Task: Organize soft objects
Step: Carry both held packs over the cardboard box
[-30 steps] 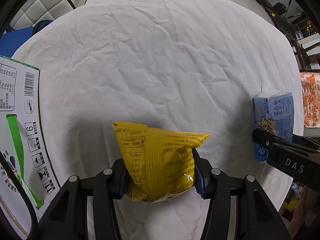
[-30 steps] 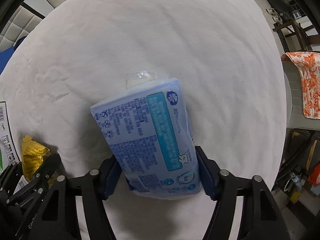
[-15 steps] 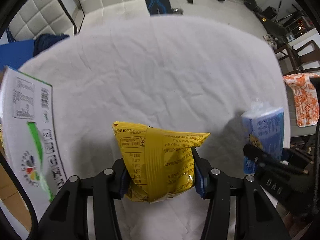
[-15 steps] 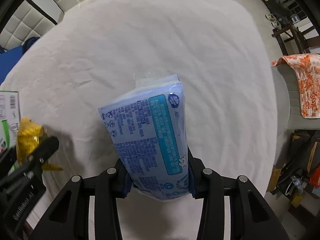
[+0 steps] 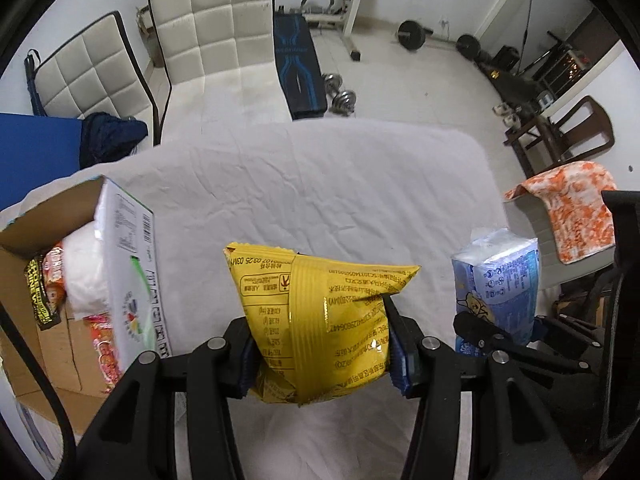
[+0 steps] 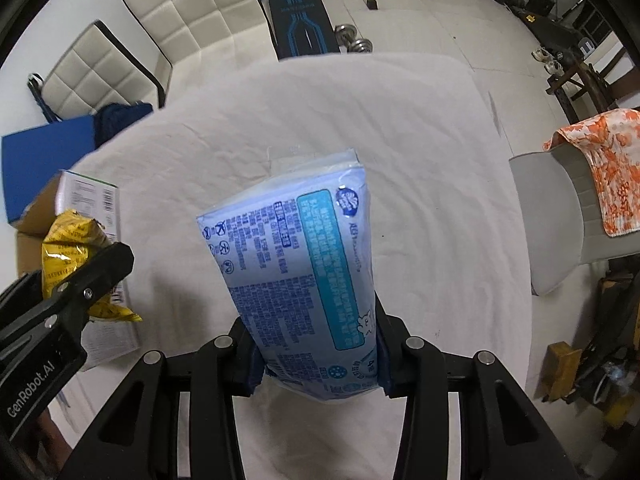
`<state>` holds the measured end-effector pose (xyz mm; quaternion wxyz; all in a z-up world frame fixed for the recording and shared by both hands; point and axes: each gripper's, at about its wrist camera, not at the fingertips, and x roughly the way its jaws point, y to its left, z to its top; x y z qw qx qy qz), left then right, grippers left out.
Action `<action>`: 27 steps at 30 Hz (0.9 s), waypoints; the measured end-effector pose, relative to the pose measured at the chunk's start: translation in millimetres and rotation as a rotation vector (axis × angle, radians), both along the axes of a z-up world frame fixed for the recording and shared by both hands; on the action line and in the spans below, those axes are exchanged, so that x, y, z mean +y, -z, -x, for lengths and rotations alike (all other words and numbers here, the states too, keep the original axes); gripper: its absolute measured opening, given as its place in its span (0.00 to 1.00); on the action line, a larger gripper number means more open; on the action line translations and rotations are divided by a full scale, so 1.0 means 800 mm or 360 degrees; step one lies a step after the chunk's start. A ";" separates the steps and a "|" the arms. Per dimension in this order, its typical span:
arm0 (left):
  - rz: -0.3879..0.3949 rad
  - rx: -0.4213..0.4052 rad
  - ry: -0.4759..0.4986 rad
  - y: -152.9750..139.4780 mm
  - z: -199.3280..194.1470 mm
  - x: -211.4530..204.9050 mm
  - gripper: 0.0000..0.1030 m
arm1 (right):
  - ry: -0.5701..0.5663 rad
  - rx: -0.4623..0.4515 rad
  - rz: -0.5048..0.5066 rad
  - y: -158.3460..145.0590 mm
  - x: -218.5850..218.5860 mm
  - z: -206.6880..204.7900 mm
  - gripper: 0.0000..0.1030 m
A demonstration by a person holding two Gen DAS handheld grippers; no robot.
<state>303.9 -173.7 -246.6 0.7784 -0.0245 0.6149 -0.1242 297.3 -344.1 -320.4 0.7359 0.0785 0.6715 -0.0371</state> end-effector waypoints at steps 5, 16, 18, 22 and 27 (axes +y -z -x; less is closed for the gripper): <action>0.0032 -0.0078 0.0004 -0.026 0.016 0.013 0.47 | -0.0002 -0.0071 -0.0050 -0.038 -0.001 0.007 0.44; 0.0073 -0.0197 -0.0106 -0.079 0.045 0.105 0.47 | -0.0148 -0.0152 -0.0211 -0.109 0.073 0.034 0.44; 0.0051 -0.0229 -0.0151 -0.088 0.048 0.134 0.47 | -0.0184 -0.0165 -0.0231 -0.116 0.100 0.036 0.44; -0.0023 -0.0294 -0.0239 -0.102 0.060 0.192 0.47 | -0.0275 -0.0172 -0.0295 -0.120 0.165 0.038 0.44; -0.0084 -0.0327 -0.0343 -0.108 0.069 0.261 0.47 | -0.0390 -0.0167 -0.0348 -0.125 0.242 0.042 0.44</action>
